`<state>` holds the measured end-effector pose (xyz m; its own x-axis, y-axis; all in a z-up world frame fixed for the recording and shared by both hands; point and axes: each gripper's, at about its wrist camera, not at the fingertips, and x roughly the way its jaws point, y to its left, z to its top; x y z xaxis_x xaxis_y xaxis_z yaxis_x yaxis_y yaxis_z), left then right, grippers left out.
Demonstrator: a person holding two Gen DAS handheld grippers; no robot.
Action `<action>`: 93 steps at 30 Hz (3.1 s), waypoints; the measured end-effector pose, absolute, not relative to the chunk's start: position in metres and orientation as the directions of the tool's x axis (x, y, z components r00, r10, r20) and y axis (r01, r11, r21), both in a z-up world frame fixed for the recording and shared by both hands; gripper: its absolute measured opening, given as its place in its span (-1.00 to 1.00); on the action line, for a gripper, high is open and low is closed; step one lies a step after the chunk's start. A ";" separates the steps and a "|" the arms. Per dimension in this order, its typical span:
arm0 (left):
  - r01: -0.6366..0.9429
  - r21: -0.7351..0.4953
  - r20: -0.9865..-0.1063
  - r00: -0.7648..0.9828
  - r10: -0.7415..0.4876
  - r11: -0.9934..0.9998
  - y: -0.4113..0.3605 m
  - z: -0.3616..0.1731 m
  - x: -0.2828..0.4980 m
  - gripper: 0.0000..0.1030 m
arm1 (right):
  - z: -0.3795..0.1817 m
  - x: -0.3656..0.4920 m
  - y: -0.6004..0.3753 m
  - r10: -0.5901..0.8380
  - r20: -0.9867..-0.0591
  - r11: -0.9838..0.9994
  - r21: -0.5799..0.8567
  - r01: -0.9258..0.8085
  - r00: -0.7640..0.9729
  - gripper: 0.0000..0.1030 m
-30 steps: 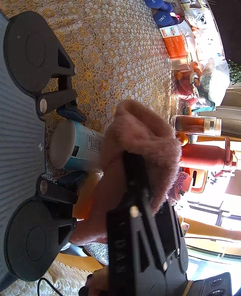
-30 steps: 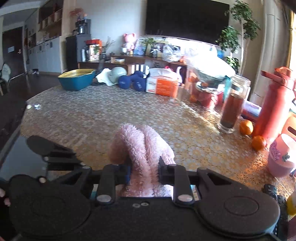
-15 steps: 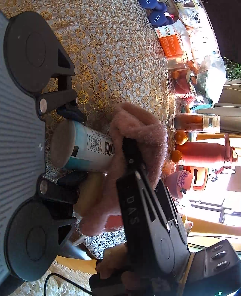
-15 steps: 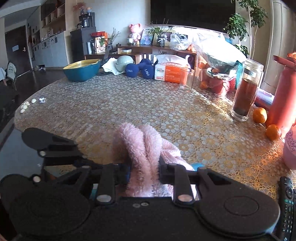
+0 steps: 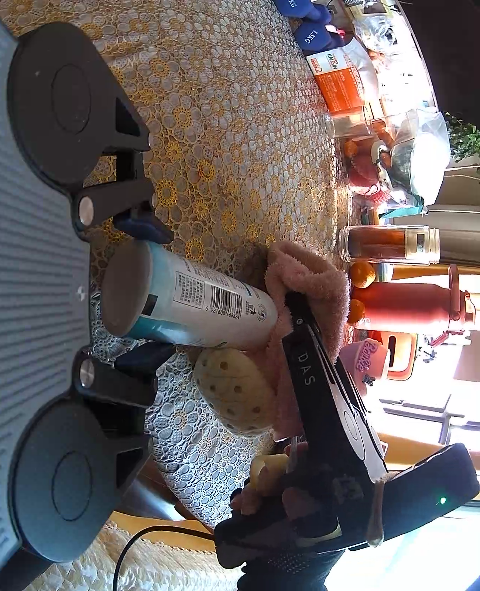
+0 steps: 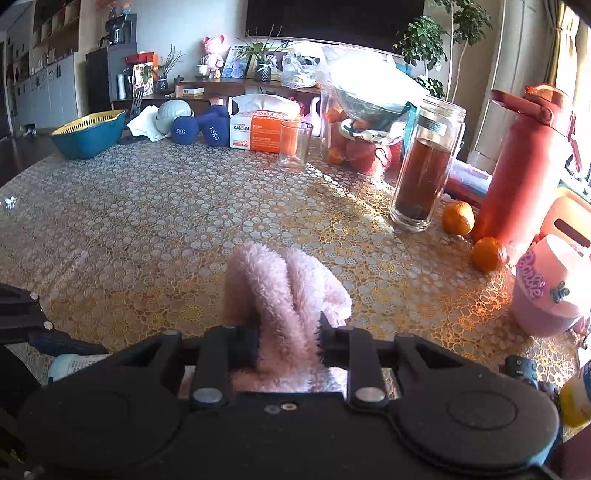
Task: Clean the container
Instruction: 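Sweep the towel back and forth across the bottle with the right gripper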
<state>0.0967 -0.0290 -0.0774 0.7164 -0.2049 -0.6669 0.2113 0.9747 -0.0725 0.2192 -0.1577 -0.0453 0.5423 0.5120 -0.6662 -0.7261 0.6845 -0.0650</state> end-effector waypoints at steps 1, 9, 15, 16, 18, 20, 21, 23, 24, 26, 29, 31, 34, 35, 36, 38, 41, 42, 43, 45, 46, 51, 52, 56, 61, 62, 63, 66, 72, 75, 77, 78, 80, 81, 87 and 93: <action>0.211 -0.076 -0.671 0.712 -0.206 0.975 -0.029 -0.078 0.097 0.12 | -0.045 0.218 -0.159 0.512 -0.664 0.685 -0.068 -0.725 0.546 -0.51; 0.207 -0.063 -0.694 0.694 -0.192 0.976 -0.032 -0.084 0.098 0.12 | -0.041 0.199 -0.183 0.511 -0.651 0.704 -0.058 -0.707 0.562 -0.51; 0.206 -0.066 -0.695 0.692 -0.193 0.976 -0.031 -0.084 0.099 0.12 | -0.049 0.182 -0.206 0.482 -0.660 0.728 -0.064 -0.683 0.576 -0.53; 0.205 -0.067 -0.695 0.693 -0.193 0.976 -0.031 -0.084 0.099 0.12 | -0.052 0.179 -0.210 0.470 -0.665 0.732 -0.073 -0.677 0.580 -0.53; 0.205 -0.068 -0.694 0.693 -0.193 0.977 -0.032 -0.084 0.098 0.12 | -0.053 0.176 -0.220 0.456 -0.672 0.747 -0.068 -0.661 0.584 -0.56; 0.206 -0.064 -0.695 0.693 -0.192 0.976 -0.032 -0.084 0.098 0.12 | -0.047 0.173 -0.228 0.434 -0.660 0.771 -0.079 -0.631 0.613 -0.57; 0.206 -0.064 -0.694 0.694 -0.192 0.976 -0.032 -0.084 0.098 0.12 | -0.042 0.171 -0.231 0.433 -0.646 0.777 -0.084 -0.623 0.628 -0.58; 0.207 -0.063 -0.694 0.694 -0.192 0.976 -0.032 -0.084 0.098 0.12 | -0.028 0.166 -0.235 0.469 -0.610 0.776 -0.060 -0.628 0.639 -0.58; 0.208 -0.061 -0.693 0.695 -0.191 0.976 -0.033 -0.084 0.098 0.12 | -0.020 0.162 -0.234 0.500 -0.590 0.763 -0.046 -0.645 0.634 -0.58; 0.208 -0.061 -0.693 0.695 -0.191 0.976 -0.033 -0.084 0.098 0.12 | -0.007 0.153 -0.225 0.568 -0.564 0.711 -0.029 -0.702 0.599 -0.58; 0.208 -0.060 -0.693 0.695 -0.191 0.976 -0.033 -0.084 0.098 0.12 | 0.000 0.138 -0.198 0.642 -0.556 0.614 -0.038 -0.788 0.527 -0.58; 0.208 -0.060 -0.693 0.695 -0.191 0.976 -0.033 -0.085 0.098 0.12 | -0.004 0.132 -0.180 0.677 -0.570 0.552 -0.026 -0.834 0.465 -0.58; 0.209 -0.058 -0.693 0.696 -0.190 0.976 -0.033 -0.085 0.098 0.12 | -0.014 0.128 -0.159 0.701 -0.599 0.494 0.014 -0.870 0.388 -0.58; 0.209 -0.058 -0.692 0.696 -0.190 0.976 -0.034 -0.085 0.098 0.12 | -0.018 0.129 -0.155 0.706 -0.606 0.482 0.032 -0.875 0.367 -0.58; 0.209 -0.057 -0.693 0.696 -0.189 0.976 -0.034 -0.084 0.098 0.12 | -0.021 0.128 -0.151 0.708 -0.614 0.473 0.045 -0.880 0.350 -0.58; 0.207 -0.060 -0.692 0.697 -0.190 0.977 -0.034 -0.084 0.098 0.12 | -0.028 0.131 -0.147 0.697 -0.628 0.473 0.041 -0.880 0.346 -0.58; 0.209 -0.058 -0.690 0.698 -0.190 0.976 -0.034 -0.084 0.098 0.12 | -0.029 0.143 -0.151 0.688 -0.631 0.499 0.051 -0.865 0.359 -0.58; 0.209 -0.058 -0.690 0.698 -0.190 0.976 -0.034 -0.084 0.098 0.12 | -0.029 0.148 -0.152 0.672 -0.634 0.517 0.033 -0.855 0.382 -0.58; 0.209 -0.058 -0.690 0.698 -0.191 0.976 -0.034 -0.084 0.098 0.12 | -0.030 0.155 -0.156 0.661 -0.637 0.537 0.031 -0.843 0.398 -0.58; 0.210 -0.062 -0.689 0.699 -0.194 0.976 -0.033 -0.084 0.098 0.12 | -0.031 0.171 -0.164 0.644 -0.641 0.572 0.042 -0.819 0.417 -0.58; 0.210 -0.065 -0.688 0.699 -0.196 0.975 -0.033 -0.084 0.097 0.12 | -0.033 0.179 -0.168 0.634 -0.642 0.590 0.041 -0.806 0.431 -0.57; 0.209 -0.080 -0.686 0.698 -0.206 0.975 -0.031 -0.084 0.098 0.12 | -0.037 0.202 -0.183 0.582 -0.647 0.661 0.023 -0.750 0.493 -0.57; 0.208 -0.084 -0.684 0.699 -0.208 0.974 -0.030 -0.083 0.098 0.12 | -0.038 0.204 -0.184 0.561 -0.651 0.675 0.004 -0.738 0.511 -0.57; 0.201 -0.148 -0.671 0.699 -0.248 0.968 -0.023 -0.078 0.097 0.09 | -0.045 0.210 -0.195 0.549 -0.656 0.703 0.026 -0.711 0.519 -0.56; 0.181 -0.261 -0.663 0.680 -0.312 0.948 -0.012 -0.076 0.099 0.10 | -0.046 0.211 -0.200 0.556 -0.646 0.713 0.048 -0.699 0.523 -0.56; 0.174 -0.285 -0.656 0.681 -0.325 0.943 -0.010 -0.075 0.098 0.13 | -0.046 0.210 -0.199 0.554 -0.645 0.714 0.041 -0.699 0.527 -0.56; 0.170 -0.311 -0.645 0.685 -0.339 0.935 -0.006 -0.074 0.097 0.16 | -0.046 0.209 -0.198 0.551 -0.645 0.714 0.035 -0.699 0.530 -0.56; 0.161 -0.348 -0.628 0.691 -0.357 0.924 -0.002 -0.070 0.099 0.17 | -0.045 0.208 -0.198 0.550 -0.643 0.716 0.034 -0.697 0.534 -0.56; 0.172 -0.297 -0.651 0.683 -0.331 0.939 -0.014 -0.073 0.101 0.16 | -0.045 0.203 -0.204 0.548 -0.636 0.726 0.041 -0.686 0.543 -0.56; 0.193 -0.240 -0.653 0.693 -0.305 0.951 -0.021 -0.072 0.098 0.14 | -0.045 0.202 -0.210 0.546 -0.635 0.733 0.046 -0.679 0.546 -0.56; 0.200 -0.222 -0.655 0.695 -0.298 0.954 -0.024 -0.071 0.097 0.13 | -0.046 0.203 -0.215 0.527 -0.639 0.751 0.040 -0.660 0.561 -0.56; 0.204 -0.211 -0.657 0.695 -0.293 0.956 -0.025 -0.071 0.096 0.13 | -0.047 0.205 -0.219 0.505 -0.645 0.765 0.026 -0.644 0.574 -0.57; 0.213 -0.185 -0.660 0.696 -0.282 0.959 -0.028 -0.071 0.095 0.13 | -0.053 0.210 -0.228 0.455 -0.670 0.795 0.008 -0.607 0.587 -0.58; 0.218 -0.170 -0.661 0.698 -0.275 0.961 -0.030 -0.071 0.094 0.13 | -0.055 0.212 -0.233 0.435 -0.676 0.809 0.004 -0.587 0.595 -0.59; 0.237 -0.106 -0.655 0.714 -0.247 0.966 -0.038 -0.070 0.090 0.13 | -0.026 0.192 -0.249 0.527 -0.600 0.780 0.060 -0.623 0.602 -0.59; 0.250 -0.061 -0.653 0.722 -0.228 0.966 -0.044 -0.069 0.087 0.13 | -0.001 0.153 -0.210 0.683 -0.558 0.601 0.064 -0.797 0.471 -0.58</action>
<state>0.0873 -0.0436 -0.0690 0.7218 -0.2280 -0.6535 0.2500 0.9663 -0.0610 0.1527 -0.2104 -0.0006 0.4705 0.6835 -0.5581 -0.7968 0.6009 0.0642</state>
